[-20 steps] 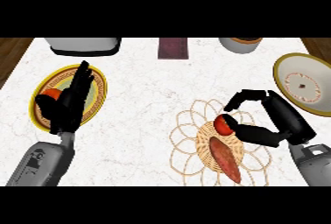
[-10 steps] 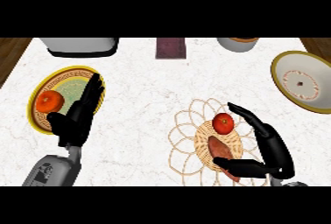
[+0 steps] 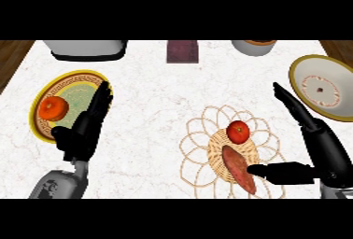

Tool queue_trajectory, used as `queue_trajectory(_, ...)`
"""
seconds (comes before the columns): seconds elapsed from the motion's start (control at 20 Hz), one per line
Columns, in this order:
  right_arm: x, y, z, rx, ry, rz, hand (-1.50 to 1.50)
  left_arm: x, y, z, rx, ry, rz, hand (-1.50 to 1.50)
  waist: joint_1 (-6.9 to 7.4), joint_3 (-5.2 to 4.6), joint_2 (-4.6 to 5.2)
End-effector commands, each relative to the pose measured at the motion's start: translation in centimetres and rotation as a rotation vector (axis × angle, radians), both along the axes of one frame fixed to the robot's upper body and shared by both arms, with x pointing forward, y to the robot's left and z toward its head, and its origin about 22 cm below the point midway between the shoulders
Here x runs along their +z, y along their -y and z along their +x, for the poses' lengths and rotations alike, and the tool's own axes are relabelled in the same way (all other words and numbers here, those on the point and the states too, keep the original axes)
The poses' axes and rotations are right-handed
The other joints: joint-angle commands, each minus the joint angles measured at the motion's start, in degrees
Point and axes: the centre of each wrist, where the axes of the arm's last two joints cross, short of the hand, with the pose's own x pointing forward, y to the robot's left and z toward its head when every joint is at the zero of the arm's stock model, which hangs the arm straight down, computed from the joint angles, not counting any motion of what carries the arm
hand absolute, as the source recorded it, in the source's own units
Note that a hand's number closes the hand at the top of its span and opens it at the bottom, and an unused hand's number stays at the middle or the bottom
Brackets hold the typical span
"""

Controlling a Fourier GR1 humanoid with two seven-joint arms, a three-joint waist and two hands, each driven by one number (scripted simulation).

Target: Pick the tomato from the placemat and place it in the bowl

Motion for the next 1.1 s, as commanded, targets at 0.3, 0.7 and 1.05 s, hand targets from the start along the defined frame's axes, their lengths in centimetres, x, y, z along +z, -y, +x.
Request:
queue_trajectory(0.3,3.4,-1.2,2.7,-0.004,-0.33,-0.224,-1.5,0.5,0.4,0.4,0.003,0.003,0.004,0.0,0.59,0.0,0.13)
queue_trajectory(0.7,-0.2,-0.3,3.9,0.048,-0.482,-0.296,-1.5,0.1,-2.0,0.7,-0.002,-0.004,0.002,0.0,0.27,0.04,0.16)
queue_trajectory(1.05,-0.5,1.0,2.2,0.077,-0.465,-0.247,-1.5,-0.7,0.6,0.7,0.012,0.001,-0.001,0.0,-0.15,0.04,0.09)
